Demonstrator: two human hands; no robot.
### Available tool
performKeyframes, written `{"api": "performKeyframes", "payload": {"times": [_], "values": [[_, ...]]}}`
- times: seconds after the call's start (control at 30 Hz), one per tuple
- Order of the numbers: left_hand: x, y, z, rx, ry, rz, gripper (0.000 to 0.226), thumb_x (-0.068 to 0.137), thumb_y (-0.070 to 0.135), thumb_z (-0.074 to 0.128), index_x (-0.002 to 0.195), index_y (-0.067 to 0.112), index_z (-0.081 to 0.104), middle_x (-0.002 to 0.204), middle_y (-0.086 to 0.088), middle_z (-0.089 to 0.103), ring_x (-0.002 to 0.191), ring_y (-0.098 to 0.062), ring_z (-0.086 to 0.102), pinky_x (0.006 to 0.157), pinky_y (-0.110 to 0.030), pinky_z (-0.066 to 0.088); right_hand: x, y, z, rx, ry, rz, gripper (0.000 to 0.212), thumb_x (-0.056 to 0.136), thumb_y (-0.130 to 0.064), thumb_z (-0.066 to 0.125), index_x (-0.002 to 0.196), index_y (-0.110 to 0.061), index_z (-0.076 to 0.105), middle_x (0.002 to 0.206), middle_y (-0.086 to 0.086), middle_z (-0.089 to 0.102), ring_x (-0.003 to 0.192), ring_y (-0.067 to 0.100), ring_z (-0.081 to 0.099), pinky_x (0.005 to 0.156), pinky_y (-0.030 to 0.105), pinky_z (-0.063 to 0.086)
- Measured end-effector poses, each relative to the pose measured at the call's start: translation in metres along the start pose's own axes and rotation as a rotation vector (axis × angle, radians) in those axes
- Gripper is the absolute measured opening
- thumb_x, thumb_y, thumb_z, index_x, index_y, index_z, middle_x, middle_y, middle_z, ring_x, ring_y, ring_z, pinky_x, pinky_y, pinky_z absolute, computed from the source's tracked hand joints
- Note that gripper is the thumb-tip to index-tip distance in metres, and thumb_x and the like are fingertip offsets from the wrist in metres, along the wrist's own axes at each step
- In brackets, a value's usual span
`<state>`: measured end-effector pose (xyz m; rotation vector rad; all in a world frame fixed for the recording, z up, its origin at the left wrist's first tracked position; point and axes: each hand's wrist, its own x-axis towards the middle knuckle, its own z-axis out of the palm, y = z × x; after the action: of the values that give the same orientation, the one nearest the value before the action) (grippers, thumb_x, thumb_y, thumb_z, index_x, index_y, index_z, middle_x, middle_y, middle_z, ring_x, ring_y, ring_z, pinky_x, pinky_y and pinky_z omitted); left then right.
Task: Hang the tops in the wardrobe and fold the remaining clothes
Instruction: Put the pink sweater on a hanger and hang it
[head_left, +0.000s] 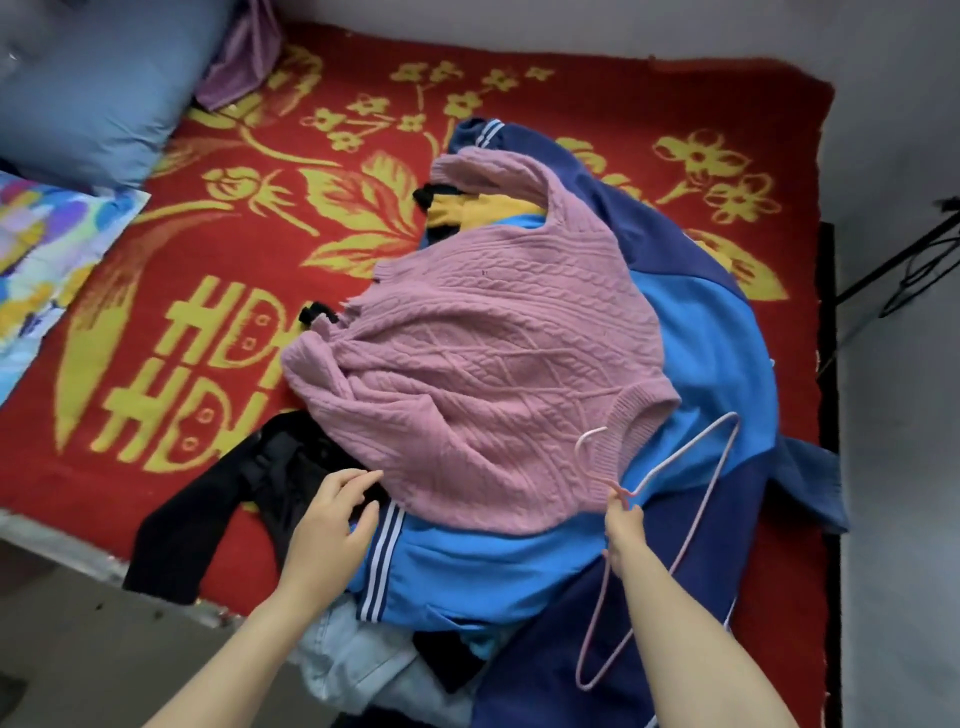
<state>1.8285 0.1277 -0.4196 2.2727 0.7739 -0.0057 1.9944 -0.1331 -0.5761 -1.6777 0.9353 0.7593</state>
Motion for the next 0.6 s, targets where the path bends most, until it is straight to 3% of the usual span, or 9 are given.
{"api": "performKeyframes", "payload": {"times": [0.07, 0.13, 0.2, 0.27, 0.3, 0.37, 0.47, 0.5, 0.6], "values": [[-0.003, 0.002, 0.007, -0.021, -0.005, -0.018, 0.033, 0.09, 0.004, 0.057, 0.122, 0.013, 0.061, 0.116, 0.003, 0.053, 0.093, -0.013, 0.057, 0.083, -0.034, 0.047, 0.006, 0.01, -0.002, 0.061, -0.071, 0.075, 0.057, 0.098, -0.046, 0.035, 0.144, -0.014, 0.027, 0.132, 0.007, 0.045, 0.115, 0.03, 0.051, 0.095, 0.045, 0.039], [-0.003, 0.004, 0.011, -0.03, -0.013, -0.027, 0.032, 0.089, 0.002, 0.057, 0.12, 0.011, 0.062, 0.114, 0.002, 0.054, 0.093, -0.013, 0.057, 0.082, -0.031, 0.046, 0.011, 0.011, 0.001, 0.133, -0.091, 0.09, 0.056, 0.098, -0.047, 0.035, 0.143, -0.014, 0.029, 0.143, 0.007, 0.039, 0.123, 0.032, 0.048, 0.097, 0.047, 0.038], [-0.002, 0.005, 0.012, -0.031, -0.027, -0.043, 0.031, 0.089, 0.002, 0.056, 0.119, 0.011, 0.062, 0.114, 0.003, 0.053, 0.094, -0.013, 0.057, 0.082, -0.03, 0.046, 0.013, 0.006, 0.008, 0.201, -0.074, 0.11, 0.053, 0.097, -0.045, 0.039, 0.138, -0.011, 0.035, 0.133, 0.007, 0.046, 0.115, 0.032, 0.053, 0.09, 0.043, 0.043], [-0.002, 0.002, 0.01, -0.03, -0.026, -0.053, 0.03, 0.089, 0.002, 0.056, 0.116, 0.012, 0.063, 0.113, 0.003, 0.054, 0.094, -0.01, 0.057, 0.082, -0.03, 0.046, 0.01, -0.002, 0.017, 0.286, -0.028, 0.124, 0.036, 0.094, -0.035, 0.052, 0.12, -0.011, 0.046, 0.105, 0.006, 0.054, 0.082, 0.026, 0.06, 0.056, 0.025, 0.048], [-0.002, 0.0, 0.007, -0.033, -0.016, -0.054, 0.029, 0.089, 0.002, 0.057, 0.115, 0.013, 0.064, 0.112, 0.003, 0.055, 0.093, -0.008, 0.057, 0.082, -0.03, 0.046, 0.009, -0.006, 0.02, 0.311, 0.015, 0.125, 0.025, 0.091, -0.028, 0.059, 0.106, -0.01, 0.05, 0.087, 0.004, 0.053, 0.063, 0.019, 0.053, 0.038, 0.016, 0.038], [-0.002, -0.004, 0.003, -0.041, 0.006, -0.035, 0.028, 0.088, 0.001, 0.057, 0.112, 0.014, 0.065, 0.111, 0.003, 0.056, 0.091, -0.006, 0.058, 0.08, -0.027, 0.046, 0.011, -0.013, 0.025, 0.361, 0.079, 0.094, 0.018, 0.085, -0.013, 0.066, 0.078, -0.009, 0.05, 0.065, 0.002, 0.042, 0.044, 0.01, 0.036, 0.029, 0.01, 0.023], [-0.001, -0.011, -0.001, -0.041, 0.005, -0.014, 0.026, 0.088, 0.0, 0.057, 0.109, 0.013, 0.066, 0.108, 0.003, 0.057, 0.087, -0.005, 0.058, 0.074, -0.013, 0.043, 0.008, -0.019, 0.027, 0.368, 0.1, -0.011, 0.017, 0.083, -0.004, 0.066, 0.074, -0.007, 0.053, 0.064, 0.002, 0.045, 0.05, 0.012, 0.04, 0.039, 0.016, 0.035], [-0.002, -0.014, -0.003, -0.044, -0.001, -0.006, 0.026, 0.088, 0.0, 0.058, 0.108, 0.012, 0.066, 0.107, 0.002, 0.058, 0.086, -0.007, 0.058, 0.073, -0.011, 0.042, 0.001, -0.017, 0.023, 0.345, 0.124, -0.059, 0.01, 0.082, -0.004, 0.067, 0.084, -0.005, 0.057, 0.071, 0.005, 0.052, 0.059, 0.016, 0.047, 0.052, 0.021, 0.043], [-0.004, -0.018, -0.005, -0.083, -0.022, 0.031, 0.024, 0.087, -0.002, 0.058, 0.105, 0.011, 0.068, 0.104, 0.002, 0.059, 0.087, -0.002, 0.055, 0.072, -0.01, 0.04, -0.022, -0.014, 0.006, 0.289, 0.18, -0.221, 0.025, 0.081, -0.002, 0.067, 0.105, 0.004, 0.061, 0.093, 0.011, 0.059, 0.086, 0.021, 0.055, 0.082, 0.035, 0.046]]}}
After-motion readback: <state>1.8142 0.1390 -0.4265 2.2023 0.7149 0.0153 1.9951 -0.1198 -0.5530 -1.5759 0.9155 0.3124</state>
